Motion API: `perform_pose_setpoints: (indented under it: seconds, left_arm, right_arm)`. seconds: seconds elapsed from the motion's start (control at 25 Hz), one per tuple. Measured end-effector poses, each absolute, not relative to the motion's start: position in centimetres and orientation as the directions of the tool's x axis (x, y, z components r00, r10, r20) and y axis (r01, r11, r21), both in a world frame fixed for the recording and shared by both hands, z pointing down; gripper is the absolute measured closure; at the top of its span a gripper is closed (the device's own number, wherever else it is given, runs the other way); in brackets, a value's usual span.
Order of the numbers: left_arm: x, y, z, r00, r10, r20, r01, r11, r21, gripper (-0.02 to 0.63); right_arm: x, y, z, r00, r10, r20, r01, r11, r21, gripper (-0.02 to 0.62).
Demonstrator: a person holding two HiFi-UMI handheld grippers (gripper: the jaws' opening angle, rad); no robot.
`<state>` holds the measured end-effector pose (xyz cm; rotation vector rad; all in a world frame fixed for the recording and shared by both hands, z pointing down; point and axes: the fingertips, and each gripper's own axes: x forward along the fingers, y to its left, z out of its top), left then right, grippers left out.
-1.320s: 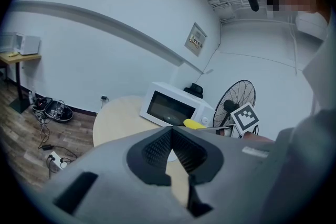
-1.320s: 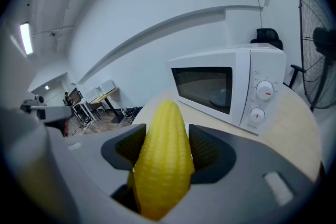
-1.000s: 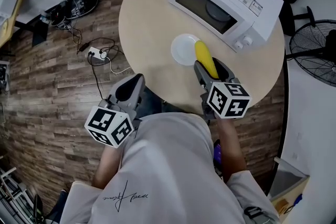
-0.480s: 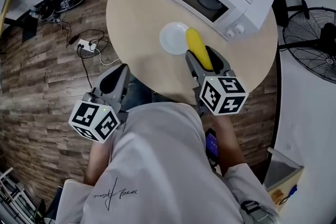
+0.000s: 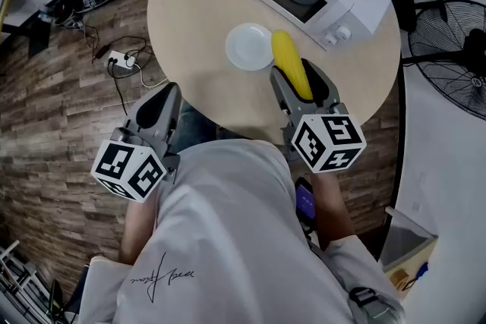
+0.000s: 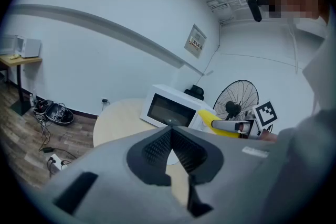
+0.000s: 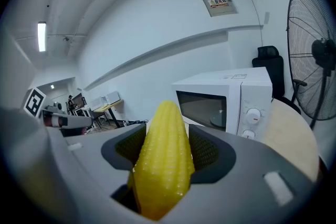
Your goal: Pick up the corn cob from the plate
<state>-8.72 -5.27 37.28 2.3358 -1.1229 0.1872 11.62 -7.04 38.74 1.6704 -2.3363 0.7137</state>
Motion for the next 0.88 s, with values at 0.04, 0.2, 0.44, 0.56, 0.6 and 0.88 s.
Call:
perform_pose_setpoints:
  seconds: [0.04,0.2,0.44,0.56,0.6,0.88]
  left_arm:
    - [-8.7,-5.3,37.2,0.643,-0.684,0.344,-0.759,-0.509,0.406,0.615]
    - [-8.6,-5.3,36.9,0.639,-0.693,0.333,-0.761,-0.509,0.403,0.615]
    - [-8.7,-5.4,36.5,0.622,-0.715,0.319,-0.776,-0.505,0.379,0.615]
    - [-8.6,-5.4,36.3,0.618,-0.722,0.311,-0.777,-0.503,0.377,0.615]
    - [-8.5,-5.4,36.3,0.618,-0.723,0.308,-0.777,-0.504,0.376,0.615]
    - [-8.5,-5.2,36.0,0.612,-0.731,0.302,-0.782,-0.502,0.370,0.615]
  right_arm:
    - [11.7,-6.9,38.7,-0.351,-0.841,0.411,-0.928,0.254,-0.274,0.327]
    - [12.0,-6.3,38.3,-0.348,-0.852,0.392,-0.929,0.256,-0.269,0.327]
    - [12.8,-5.6,37.3,-0.333,-0.880,0.337,-0.931,0.251,-0.265,0.328]
    - [13.0,-5.2,37.4,-0.327,-0.883,0.338,-0.936,0.252,-0.247,0.328]
    - [13.0,-5.1,37.5,-0.327,-0.882,0.340,-0.936,0.253,-0.244,0.328]
    - [12.7,-4.7,37.6,-0.336,-0.880,0.336,-0.932,0.260,-0.251,0.328]
